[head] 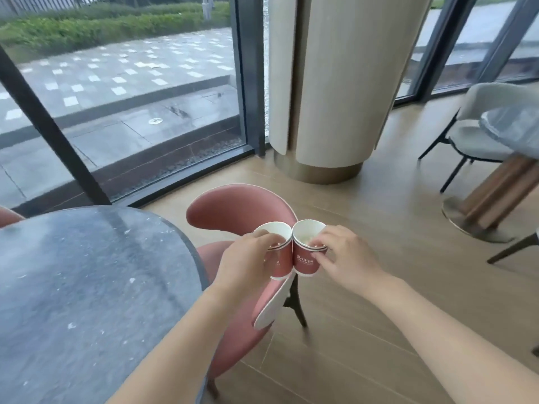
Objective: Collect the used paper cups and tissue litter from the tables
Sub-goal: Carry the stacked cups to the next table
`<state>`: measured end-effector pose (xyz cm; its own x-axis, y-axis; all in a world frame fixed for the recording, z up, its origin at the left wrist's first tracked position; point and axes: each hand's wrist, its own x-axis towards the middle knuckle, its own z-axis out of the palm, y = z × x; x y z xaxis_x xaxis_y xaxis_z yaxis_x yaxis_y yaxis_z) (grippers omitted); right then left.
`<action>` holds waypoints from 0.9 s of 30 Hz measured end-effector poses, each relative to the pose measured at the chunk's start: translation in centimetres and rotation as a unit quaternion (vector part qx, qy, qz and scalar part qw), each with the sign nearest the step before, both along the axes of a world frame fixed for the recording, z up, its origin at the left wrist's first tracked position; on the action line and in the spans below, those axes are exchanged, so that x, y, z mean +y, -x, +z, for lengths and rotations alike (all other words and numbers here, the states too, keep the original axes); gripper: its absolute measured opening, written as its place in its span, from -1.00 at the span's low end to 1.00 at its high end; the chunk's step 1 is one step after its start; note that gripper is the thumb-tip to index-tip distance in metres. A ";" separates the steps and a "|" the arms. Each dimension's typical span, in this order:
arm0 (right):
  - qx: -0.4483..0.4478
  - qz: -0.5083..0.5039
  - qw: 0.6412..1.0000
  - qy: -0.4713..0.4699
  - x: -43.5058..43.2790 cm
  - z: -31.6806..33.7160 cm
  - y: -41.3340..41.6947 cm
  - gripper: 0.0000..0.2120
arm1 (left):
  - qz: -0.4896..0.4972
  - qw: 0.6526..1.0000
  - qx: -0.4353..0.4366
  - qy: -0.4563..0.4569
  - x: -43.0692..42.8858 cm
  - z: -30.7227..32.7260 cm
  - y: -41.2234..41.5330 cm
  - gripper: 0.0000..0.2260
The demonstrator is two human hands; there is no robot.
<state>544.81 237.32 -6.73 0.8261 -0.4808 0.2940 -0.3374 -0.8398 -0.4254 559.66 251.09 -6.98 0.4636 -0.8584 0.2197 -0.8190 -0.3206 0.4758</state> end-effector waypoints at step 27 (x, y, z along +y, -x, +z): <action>-0.061 -0.432 0.900 -0.010 -3.5 2.6 55.3 -0.87 | -0.418 0.906 -0.004 0.063 -20.0 3.3 51.1 -0.83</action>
<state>489.49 233.85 -4.10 0.1041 -0.9339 0.3421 -0.8098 -0.2792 -0.5160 508.58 231.06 -3.65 -0.3398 -0.8766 0.3408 -0.7534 0.4706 0.4592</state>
